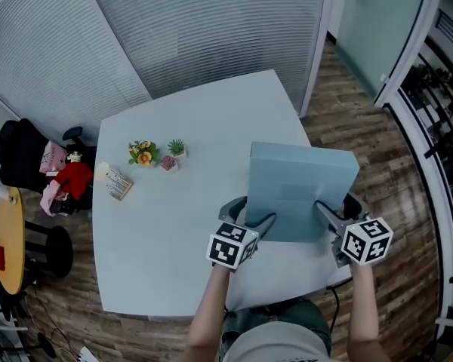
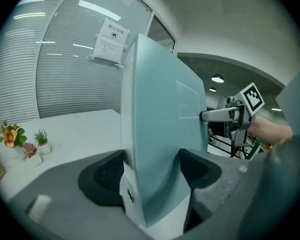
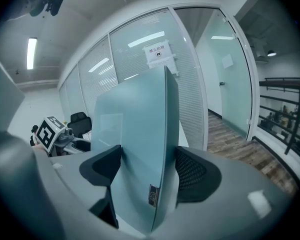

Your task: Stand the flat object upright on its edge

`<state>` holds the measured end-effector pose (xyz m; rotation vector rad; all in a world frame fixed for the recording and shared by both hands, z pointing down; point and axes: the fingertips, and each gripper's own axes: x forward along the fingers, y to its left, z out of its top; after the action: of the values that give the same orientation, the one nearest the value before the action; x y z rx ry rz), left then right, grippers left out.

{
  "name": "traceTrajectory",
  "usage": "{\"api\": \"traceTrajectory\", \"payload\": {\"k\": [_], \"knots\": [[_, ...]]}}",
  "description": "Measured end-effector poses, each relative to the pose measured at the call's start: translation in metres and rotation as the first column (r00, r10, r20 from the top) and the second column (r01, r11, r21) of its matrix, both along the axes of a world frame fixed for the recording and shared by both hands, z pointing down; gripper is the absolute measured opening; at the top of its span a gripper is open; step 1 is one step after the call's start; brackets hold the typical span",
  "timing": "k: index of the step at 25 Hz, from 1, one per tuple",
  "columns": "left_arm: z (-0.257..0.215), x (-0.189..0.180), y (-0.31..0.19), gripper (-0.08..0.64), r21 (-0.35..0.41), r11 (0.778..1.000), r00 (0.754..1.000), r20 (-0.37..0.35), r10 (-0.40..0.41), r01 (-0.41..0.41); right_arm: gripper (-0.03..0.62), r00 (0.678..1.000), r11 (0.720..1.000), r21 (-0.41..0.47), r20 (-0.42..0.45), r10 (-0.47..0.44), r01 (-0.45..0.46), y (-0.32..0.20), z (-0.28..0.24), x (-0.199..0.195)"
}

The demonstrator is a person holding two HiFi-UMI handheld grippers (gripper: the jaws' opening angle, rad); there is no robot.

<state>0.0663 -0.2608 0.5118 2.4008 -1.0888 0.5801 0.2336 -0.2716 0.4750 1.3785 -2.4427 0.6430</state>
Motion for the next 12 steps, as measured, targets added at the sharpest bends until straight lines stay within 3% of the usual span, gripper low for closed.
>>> {"api": "traceTrajectory", "payload": {"k": [12], "knots": [[0.015, 0.0, -0.007, 0.353, 0.028, 1.0, 0.993, 0.117, -0.01, 0.006, 0.359, 0.994, 0.999, 0.027, -0.109, -0.019, 0.022, 0.004, 0.01, 0.001]]}}
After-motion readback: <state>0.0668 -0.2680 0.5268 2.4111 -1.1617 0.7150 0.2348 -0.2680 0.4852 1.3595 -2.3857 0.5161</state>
